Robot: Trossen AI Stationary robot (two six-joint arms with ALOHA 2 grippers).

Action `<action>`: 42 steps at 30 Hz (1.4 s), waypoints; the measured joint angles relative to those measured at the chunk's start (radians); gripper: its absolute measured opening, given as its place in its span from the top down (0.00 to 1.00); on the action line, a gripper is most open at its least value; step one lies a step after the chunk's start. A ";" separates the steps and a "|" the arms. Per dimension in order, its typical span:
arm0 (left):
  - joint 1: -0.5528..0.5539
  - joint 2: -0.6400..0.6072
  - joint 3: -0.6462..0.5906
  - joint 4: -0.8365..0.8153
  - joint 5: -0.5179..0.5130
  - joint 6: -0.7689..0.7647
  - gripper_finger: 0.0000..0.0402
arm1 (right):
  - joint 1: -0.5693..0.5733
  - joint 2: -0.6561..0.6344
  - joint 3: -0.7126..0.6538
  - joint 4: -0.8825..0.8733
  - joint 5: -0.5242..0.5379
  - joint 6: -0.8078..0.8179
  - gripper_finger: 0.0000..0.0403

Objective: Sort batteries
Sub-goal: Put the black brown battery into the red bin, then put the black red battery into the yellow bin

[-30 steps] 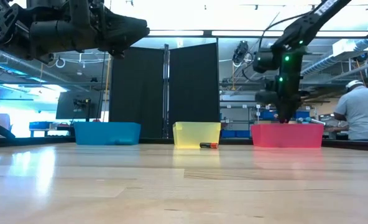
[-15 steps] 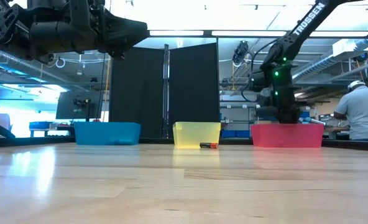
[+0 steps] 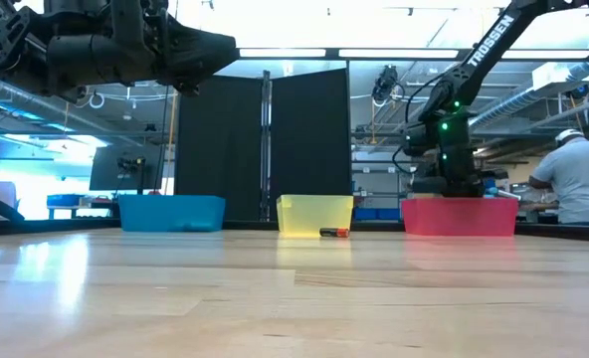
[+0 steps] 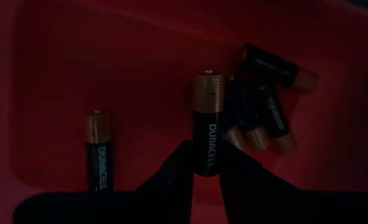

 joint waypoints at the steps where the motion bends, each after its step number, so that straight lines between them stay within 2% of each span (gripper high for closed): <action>1: 0.000 0.000 0.000 0.000 0.000 0.000 0.60 | 0.000 0.007 0.000 0.007 0.000 -0.003 0.85; 7: 0.000 0.000 0.000 -0.002 0.000 0.000 0.60 | -0.002 0.013 0.000 0.030 -0.009 -0.010 0.85; 14: 0.000 0.000 0.000 -0.002 0.000 0.000 0.60 | -0.008 0.012 0.000 0.028 -0.010 -0.018 0.67; 21: 0.000 0.000 0.000 -0.001 0.000 0.000 0.60 | -0.008 0.012 0.006 0.006 -0.003 -0.044 0.64; 27: 0.000 0.000 0.001 0.002 0.000 0.000 0.60 | 0.010 -0.025 0.085 -0.067 -0.007 -0.146 0.71; 33: 0.000 0.000 0.001 0.002 0.000 0.000 0.60 | 0.086 -0.185 0.111 -0.042 -0.022 -0.261 0.95; 35: 0.000 0.000 0.001 0.001 0.000 0.000 0.60 | 0.143 -0.258 0.078 -0.004 -0.022 -0.287 0.98; 38: 0.000 0.000 0.001 0.001 0.000 0.000 0.60 | 0.253 -0.359 -0.011 0.094 -0.023 -0.274 0.95; 42: 0.000 0.000 0.001 -0.002 0.000 0.000 0.60 | 0.429 -0.461 -0.193 0.324 -0.038 -0.211 0.97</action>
